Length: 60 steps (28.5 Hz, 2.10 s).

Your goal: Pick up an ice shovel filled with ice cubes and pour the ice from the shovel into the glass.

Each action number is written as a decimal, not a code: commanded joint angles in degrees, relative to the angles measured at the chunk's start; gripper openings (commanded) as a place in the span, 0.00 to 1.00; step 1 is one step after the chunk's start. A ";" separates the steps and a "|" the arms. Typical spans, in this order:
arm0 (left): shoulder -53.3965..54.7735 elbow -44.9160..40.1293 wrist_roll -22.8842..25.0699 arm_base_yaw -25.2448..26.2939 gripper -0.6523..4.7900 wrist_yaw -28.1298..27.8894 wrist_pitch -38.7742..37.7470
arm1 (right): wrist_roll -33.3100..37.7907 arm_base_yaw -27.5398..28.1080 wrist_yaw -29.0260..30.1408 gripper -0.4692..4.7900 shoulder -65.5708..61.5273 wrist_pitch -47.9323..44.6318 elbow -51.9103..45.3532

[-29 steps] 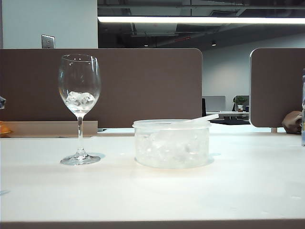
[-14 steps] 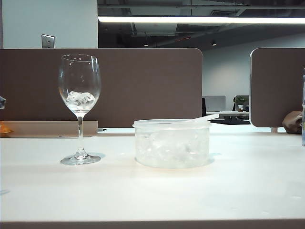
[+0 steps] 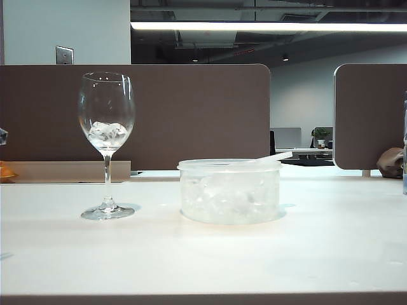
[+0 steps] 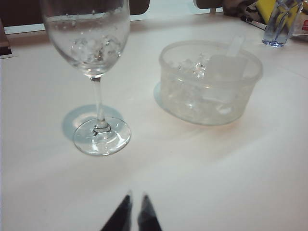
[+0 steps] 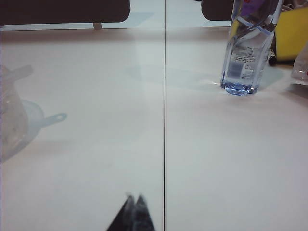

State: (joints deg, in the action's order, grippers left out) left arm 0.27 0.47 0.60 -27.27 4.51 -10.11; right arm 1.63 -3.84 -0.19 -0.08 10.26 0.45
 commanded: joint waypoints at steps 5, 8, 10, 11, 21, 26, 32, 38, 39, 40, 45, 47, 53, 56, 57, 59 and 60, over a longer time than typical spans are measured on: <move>0.07 0.04 0.26 4.42 0.17 0.02 -0.15 | -0.15 0.00 0.13 0.09 -0.04 -0.59 -0.42; 0.07 0.04 0.26 10.03 0.17 -0.02 -0.15 | -0.15 0.00 0.13 0.09 -0.04 -0.59 -0.42; 0.07 0.02 0.26 12.76 0.17 -0.02 -0.15 | -0.15 0.00 0.11 0.09 -0.04 -0.59 -0.42; 0.07 0.02 0.26 14.16 0.17 -0.02 -0.15 | -0.15 0.00 0.13 0.09 -0.04 -0.61 -0.42; 0.07 0.04 0.26 21.90 0.17 0.00 -0.15 | -0.15 0.00 0.13 0.09 -0.04 -0.59 -0.42; 0.07 0.04 0.24 22.34 0.17 0.02 -0.13 | -0.15 0.00 0.13 0.09 -0.04 -0.59 -0.42; 0.07 0.04 0.24 22.21 0.17 0.02 -0.13 | -0.15 0.00 0.13 0.09 -0.04 -0.61 -0.42; 0.07 0.04 0.26 22.25 0.17 0.02 -0.13 | -0.17 0.00 0.13 0.09 -0.04 -0.61 -0.42; 0.07 0.04 0.24 22.27 0.17 0.02 -0.13 | -0.15 0.00 0.13 0.09 -0.04 -0.59 -0.42; 0.07 0.04 0.24 22.29 0.17 0.02 -0.13 | -0.17 0.00 0.13 0.09 -0.04 -0.61 -0.42; 0.07 0.04 0.24 24.22 0.17 0.48 -0.13 | -0.15 -0.02 0.13 0.09 -0.04 -0.61 -0.42; 0.07 0.04 0.24 26.14 0.17 0.46 -0.13 | -0.17 -0.02 0.13 0.09 -0.04 -0.59 -0.42; 0.07 0.04 0.24 31.41 0.17 0.44 -0.13 | -0.15 -0.07 0.13 0.09 -0.04 -0.59 -0.42; 0.07 0.04 0.24 31.32 0.17 0.46 -0.13 | -0.15 -0.07 0.11 0.09 -0.04 -0.59 -0.42; 0.07 0.04 0.24 30.40 0.17 0.48 -0.13 | -0.15 -0.07 0.13 0.09 -0.04 -0.61 -0.42; 0.07 0.04 0.26 29.99 0.17 0.74 -0.11 | -0.17 -0.07 0.13 0.09 -0.04 -0.59 -0.42; 0.07 0.04 0.26 30.01 0.17 0.70 -0.11 | -0.17 -0.07 0.11 0.09 -0.04 -0.59 -0.42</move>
State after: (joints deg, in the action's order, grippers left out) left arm 0.30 0.47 0.60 2.63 5.04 -10.09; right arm 1.63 -3.88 -0.19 -0.08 10.26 0.45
